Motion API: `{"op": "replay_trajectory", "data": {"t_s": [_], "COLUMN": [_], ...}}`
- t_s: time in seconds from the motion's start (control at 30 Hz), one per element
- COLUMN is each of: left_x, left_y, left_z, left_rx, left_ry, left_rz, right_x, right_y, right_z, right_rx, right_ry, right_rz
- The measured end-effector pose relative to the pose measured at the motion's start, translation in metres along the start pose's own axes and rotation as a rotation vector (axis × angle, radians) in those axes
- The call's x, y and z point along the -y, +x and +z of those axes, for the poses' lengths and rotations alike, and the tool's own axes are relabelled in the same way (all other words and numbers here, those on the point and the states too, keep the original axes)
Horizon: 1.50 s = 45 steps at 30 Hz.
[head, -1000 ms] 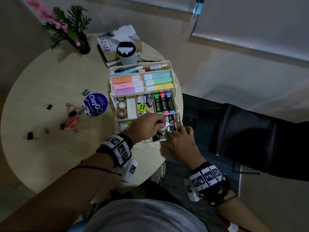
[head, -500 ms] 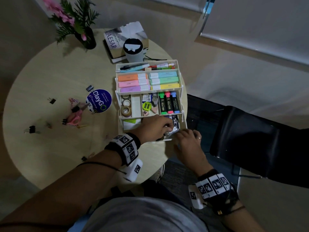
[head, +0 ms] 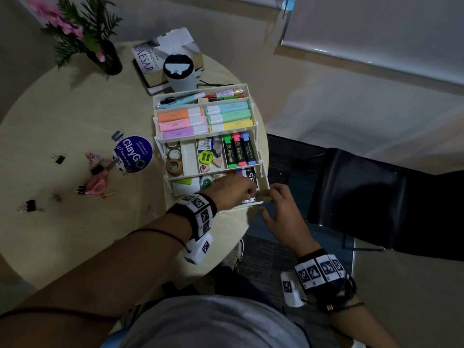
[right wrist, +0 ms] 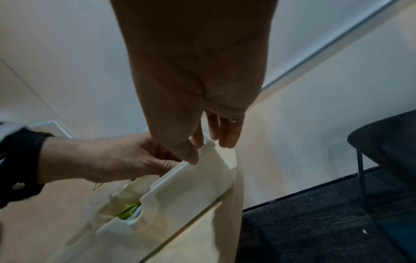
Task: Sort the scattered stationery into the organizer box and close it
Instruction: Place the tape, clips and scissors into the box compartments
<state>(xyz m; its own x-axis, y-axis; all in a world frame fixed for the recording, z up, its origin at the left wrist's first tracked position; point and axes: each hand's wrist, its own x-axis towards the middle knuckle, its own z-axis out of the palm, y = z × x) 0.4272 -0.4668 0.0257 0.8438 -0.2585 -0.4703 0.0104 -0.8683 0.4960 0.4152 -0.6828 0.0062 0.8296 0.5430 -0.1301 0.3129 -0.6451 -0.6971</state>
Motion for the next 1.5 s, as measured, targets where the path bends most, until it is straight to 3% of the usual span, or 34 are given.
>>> {"op": "replay_trajectory", "data": {"t_s": [0.17, 0.3, 0.47, 0.6, 0.8, 0.97, 1.23, 1.4, 1.5], "left_x": [-0.003, 0.006, 0.046, 0.104, 0.201, 0.252, 0.313, 0.357, 0.381], "left_y": [-0.013, -0.042, -0.113, -0.183, -0.275, -0.329, -0.359, -0.357, -0.347], "left_z": [0.007, -0.007, -0.018, -0.012, 0.022, 0.039, 0.029, 0.009, -0.013], "left_rx": [-0.128, -0.201, -0.431, -0.592, -0.649, -0.687, -0.763, -0.763, -0.760], "left_ry": [-0.029, -0.136, -0.182, -0.336, -0.435, -0.516, -0.545, -0.544, -0.517], "left_rz": [0.016, 0.062, 0.033, -0.111, -0.380, -0.526, -0.567, -0.570, -0.536], "right_x": [0.013, 0.041, 0.106, 0.164, 0.227, 0.272, 0.339, 0.310, 0.335], "right_y": [0.000, 0.009, 0.032, 0.052, 0.085, 0.132, 0.192, 0.217, 0.201], "right_z": [0.003, 0.003, 0.025, 0.067, 0.143, 0.197, 0.266, 0.321, 0.316], "right_rx": [-0.104, -0.145, 0.002, 0.190, 0.447, 0.481, 0.453, 0.410, 0.323], "right_ry": [-0.101, -0.094, 0.013, 0.017, -0.078, -0.184, -0.228, -0.342, -0.392], "right_rz": [0.001, -0.105, -0.359, -0.476, -0.378, -0.331, -0.228, -0.144, -0.117]}}
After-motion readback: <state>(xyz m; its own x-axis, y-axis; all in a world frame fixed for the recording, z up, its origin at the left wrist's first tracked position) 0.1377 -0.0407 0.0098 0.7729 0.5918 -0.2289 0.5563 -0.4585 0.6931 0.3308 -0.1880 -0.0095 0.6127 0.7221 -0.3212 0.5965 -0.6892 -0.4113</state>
